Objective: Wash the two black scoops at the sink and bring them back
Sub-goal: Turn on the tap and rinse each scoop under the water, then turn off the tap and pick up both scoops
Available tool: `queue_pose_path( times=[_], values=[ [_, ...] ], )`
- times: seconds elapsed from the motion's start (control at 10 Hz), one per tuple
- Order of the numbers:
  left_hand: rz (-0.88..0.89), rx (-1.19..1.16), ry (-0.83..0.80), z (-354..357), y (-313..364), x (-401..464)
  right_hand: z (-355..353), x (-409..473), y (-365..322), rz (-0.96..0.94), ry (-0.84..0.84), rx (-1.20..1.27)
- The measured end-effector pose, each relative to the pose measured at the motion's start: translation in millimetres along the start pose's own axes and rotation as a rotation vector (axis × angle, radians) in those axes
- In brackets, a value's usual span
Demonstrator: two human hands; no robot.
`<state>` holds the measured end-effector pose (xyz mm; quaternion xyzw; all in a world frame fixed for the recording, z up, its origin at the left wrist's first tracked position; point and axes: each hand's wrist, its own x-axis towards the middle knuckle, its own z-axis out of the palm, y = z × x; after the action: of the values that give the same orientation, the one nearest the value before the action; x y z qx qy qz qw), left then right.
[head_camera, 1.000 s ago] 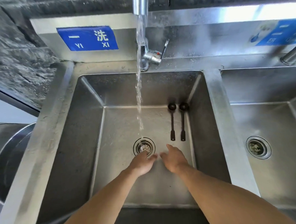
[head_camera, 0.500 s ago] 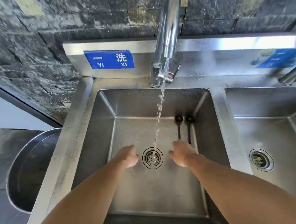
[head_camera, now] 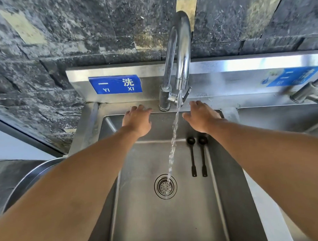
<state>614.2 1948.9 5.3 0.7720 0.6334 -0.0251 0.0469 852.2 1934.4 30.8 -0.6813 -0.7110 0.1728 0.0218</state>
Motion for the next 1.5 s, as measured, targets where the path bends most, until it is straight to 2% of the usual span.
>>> queue_pose_path(
  times=[0.2, 0.6, 0.8, 1.1, 1.2, 1.3, 1.4, 1.5],
  values=[
    [0.006, -0.007, 0.002, 7.5, 9.0, 36.0, -6.1, 25.9, -15.4, 0.071, 0.115, 0.21],
    [0.106, 0.169, -0.033, 40.2, -2.0, 68.2, 15.6, 52.2, -11.1, 0.086, 0.256, 0.392],
    [0.12, 0.238, -0.031, 47.5, -1.5, 68.3, 16.1, 59.4, -20.9, 0.104, 0.223, 0.317],
    [0.119, 0.246, -0.034, 50.0, -3.7, 71.9, 15.6, 62.9, -26.0, 0.126, 0.238, 0.394],
    [0.131, 0.243, -0.053, 48.3, -3.6, 72.3, 14.8, 61.3, -32.4, 0.132, 0.232, 0.31],
    [0.135, 0.238, -0.059, 47.7, -4.4, 73.3, 15.4, 58.1, -33.5, 0.15, 0.181, 0.292],
    [0.131, 0.237, -0.069, 45.2, -3.9, 74.8, 15.1, 55.3, -38.6, 0.175, 0.234, 0.323],
    [0.128, 0.244, -0.069, 44.7, -1.9, 74.5, 10.1, 54.9, -38.4, 0.185, 0.198, 0.281]
  ],
)
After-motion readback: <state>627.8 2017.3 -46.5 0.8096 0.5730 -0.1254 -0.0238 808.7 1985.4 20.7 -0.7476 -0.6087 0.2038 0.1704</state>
